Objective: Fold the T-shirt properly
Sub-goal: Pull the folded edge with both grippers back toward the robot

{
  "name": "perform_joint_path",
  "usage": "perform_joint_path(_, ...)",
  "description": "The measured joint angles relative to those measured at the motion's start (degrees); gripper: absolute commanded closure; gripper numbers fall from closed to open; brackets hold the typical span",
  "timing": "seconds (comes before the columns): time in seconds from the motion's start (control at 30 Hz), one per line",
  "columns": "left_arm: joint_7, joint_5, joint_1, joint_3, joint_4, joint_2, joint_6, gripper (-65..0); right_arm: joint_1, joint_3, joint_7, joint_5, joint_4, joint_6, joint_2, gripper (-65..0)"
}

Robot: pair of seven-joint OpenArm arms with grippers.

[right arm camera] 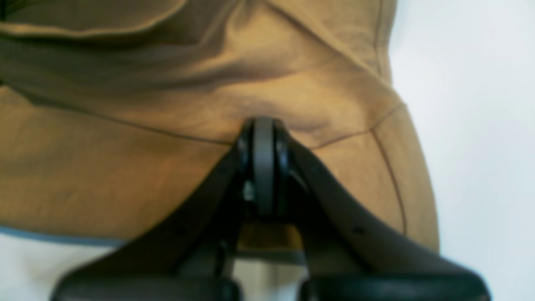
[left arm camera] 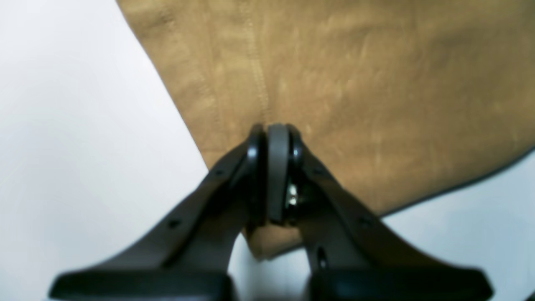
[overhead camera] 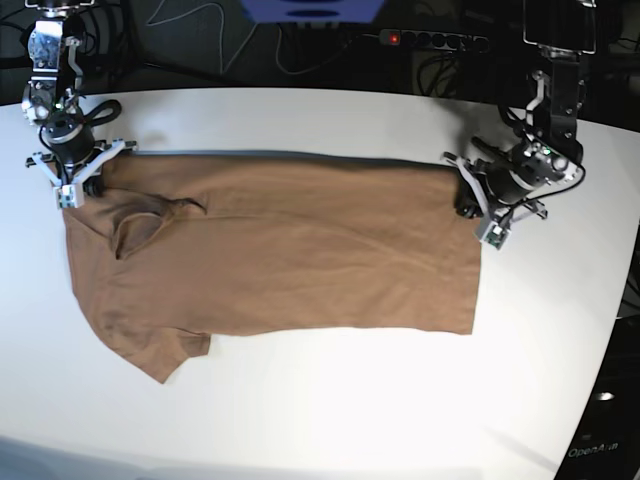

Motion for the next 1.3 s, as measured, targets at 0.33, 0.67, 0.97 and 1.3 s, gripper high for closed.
perform_joint_path(0.33,1.07,0.79,8.94,-1.25,7.85,-1.09,0.15,-2.2,-8.59,2.4,-1.77,-0.5,7.15,0.13,-2.14,-0.1)
perform_joint_path(0.67,1.36,-0.33,12.52,-6.47,8.87,-0.9,-1.84,-2.2,-10.67,3.04,-1.62,-0.46,8.24,0.17,-2.4,-0.1)
perform_joint_path(0.97,1.77,-0.48,12.72,-6.84,9.14,-0.87,-1.79,-2.2,-11.69,3.15,-1.53,-0.31,8.81,0.17,-2.43,-0.1)
perform_joint_path(1.3,2.86,-0.48,12.66,-8.66,9.16,-0.61,-1.84,-2.2,-12.92,5.27,-6.78,-0.98,13.81,1.46,-5.14,-0.1)
